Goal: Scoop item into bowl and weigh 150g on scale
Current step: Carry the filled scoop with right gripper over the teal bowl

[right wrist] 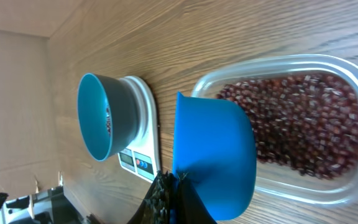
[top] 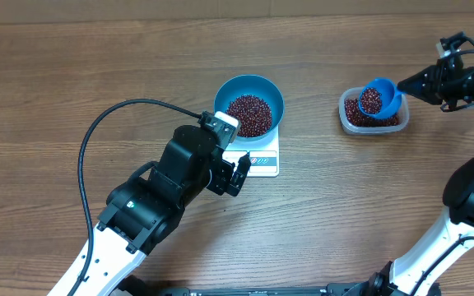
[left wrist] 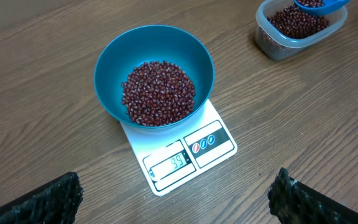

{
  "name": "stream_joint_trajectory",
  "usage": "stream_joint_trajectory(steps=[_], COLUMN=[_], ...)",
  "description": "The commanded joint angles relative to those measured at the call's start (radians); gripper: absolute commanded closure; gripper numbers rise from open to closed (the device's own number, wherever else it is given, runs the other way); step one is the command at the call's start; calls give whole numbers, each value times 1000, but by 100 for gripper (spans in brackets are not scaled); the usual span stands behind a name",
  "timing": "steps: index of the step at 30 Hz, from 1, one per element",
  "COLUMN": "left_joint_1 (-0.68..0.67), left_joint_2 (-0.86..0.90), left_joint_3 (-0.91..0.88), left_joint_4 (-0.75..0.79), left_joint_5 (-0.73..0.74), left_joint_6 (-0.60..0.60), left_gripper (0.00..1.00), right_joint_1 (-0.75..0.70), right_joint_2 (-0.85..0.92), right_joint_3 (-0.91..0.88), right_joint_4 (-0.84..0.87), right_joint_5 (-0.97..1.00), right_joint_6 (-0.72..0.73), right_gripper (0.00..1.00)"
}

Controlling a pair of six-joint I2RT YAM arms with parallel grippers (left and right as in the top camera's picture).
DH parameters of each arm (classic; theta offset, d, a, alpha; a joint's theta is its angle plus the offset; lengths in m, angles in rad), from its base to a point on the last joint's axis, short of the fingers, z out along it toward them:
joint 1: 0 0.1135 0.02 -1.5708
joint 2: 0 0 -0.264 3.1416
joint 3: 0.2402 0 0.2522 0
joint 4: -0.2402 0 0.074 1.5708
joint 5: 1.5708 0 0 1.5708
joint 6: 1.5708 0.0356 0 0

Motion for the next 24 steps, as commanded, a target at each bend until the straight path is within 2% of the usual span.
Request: stream_joint_trajectory(steps=[1,13,24], left_joint_1=[5,5,5], left_joint_2=[-11,-11,-11], left_joint_3=[-1,-1,-1], left_joint_4=[3,3,3], left_joint_5=[9,9,9], left_joint_6=[8,8,8], left_gripper=[1,1,0], right_joint_1=[49,254,453], right_joint_2=[-52,-78,-78], right_joint_3=[43,54,54], right_joint_4=[-2,9,98], right_joint_5=[-54,-96,-92], right_joint_6=[-8,-5,-1], right_gripper=[96,96,96])
